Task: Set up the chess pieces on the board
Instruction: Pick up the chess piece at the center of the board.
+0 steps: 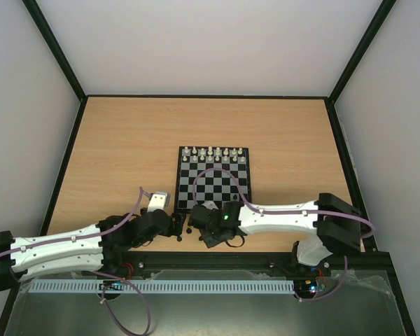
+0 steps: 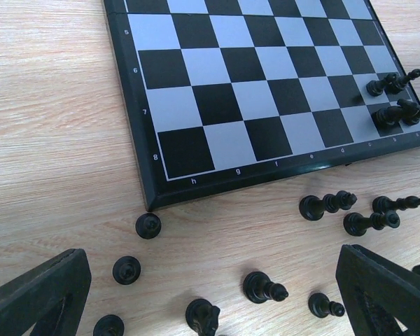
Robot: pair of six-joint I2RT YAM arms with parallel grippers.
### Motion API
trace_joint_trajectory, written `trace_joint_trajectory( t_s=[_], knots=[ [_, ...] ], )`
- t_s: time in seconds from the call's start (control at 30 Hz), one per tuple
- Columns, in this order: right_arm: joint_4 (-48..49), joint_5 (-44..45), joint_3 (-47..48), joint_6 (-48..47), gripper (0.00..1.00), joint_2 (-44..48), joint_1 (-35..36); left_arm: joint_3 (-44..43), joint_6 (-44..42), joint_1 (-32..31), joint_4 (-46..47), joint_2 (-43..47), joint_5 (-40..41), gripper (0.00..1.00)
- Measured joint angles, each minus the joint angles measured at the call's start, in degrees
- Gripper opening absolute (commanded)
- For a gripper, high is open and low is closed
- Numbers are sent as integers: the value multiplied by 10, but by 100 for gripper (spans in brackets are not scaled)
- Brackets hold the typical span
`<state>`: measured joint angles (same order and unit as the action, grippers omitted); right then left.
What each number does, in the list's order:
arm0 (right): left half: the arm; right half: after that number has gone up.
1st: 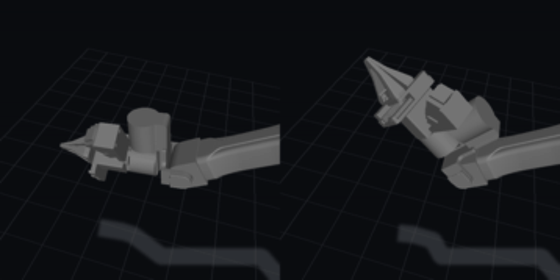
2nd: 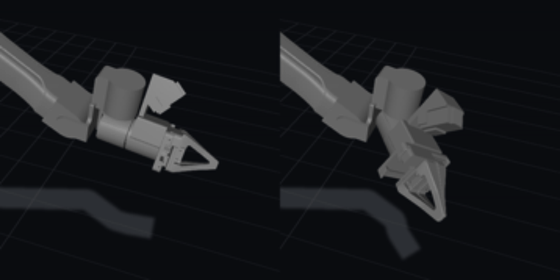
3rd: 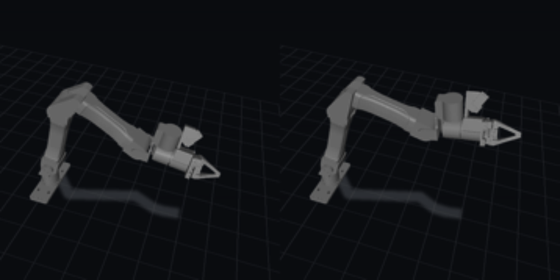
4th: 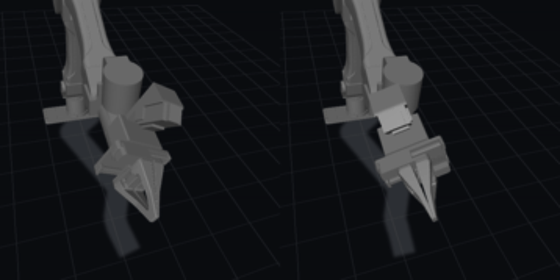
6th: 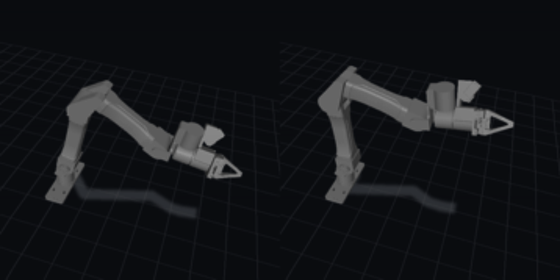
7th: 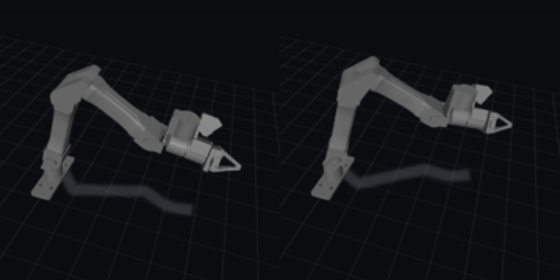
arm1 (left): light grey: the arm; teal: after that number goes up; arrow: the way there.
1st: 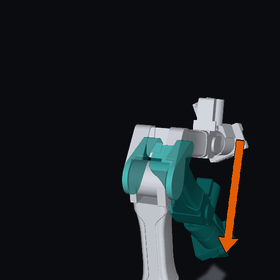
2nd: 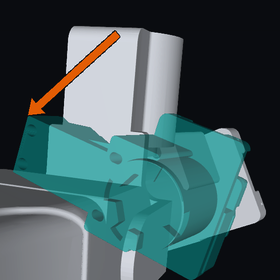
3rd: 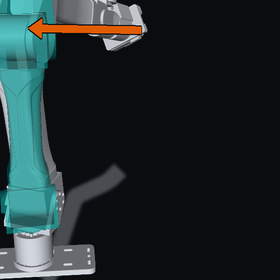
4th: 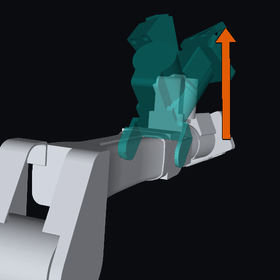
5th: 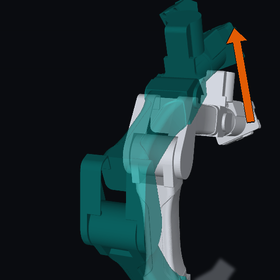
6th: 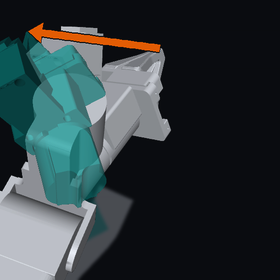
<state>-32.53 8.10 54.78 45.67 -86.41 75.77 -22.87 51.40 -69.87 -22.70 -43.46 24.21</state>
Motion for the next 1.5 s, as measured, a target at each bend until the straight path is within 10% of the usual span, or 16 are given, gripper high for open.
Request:
trace_joint_trajectory(
  t_s=[0.6,1.13,1.5],
  knots=[
    [24,-1,16,16,24,-88,12,0,3,0,-5,16,0,99],
    [24,14,22,23,4,-97,12,0,3,0,-4,16,0,99],
    [-52,57,77,10,5,5,-12,0,3,0,-4,16,0,99]
  ],
)
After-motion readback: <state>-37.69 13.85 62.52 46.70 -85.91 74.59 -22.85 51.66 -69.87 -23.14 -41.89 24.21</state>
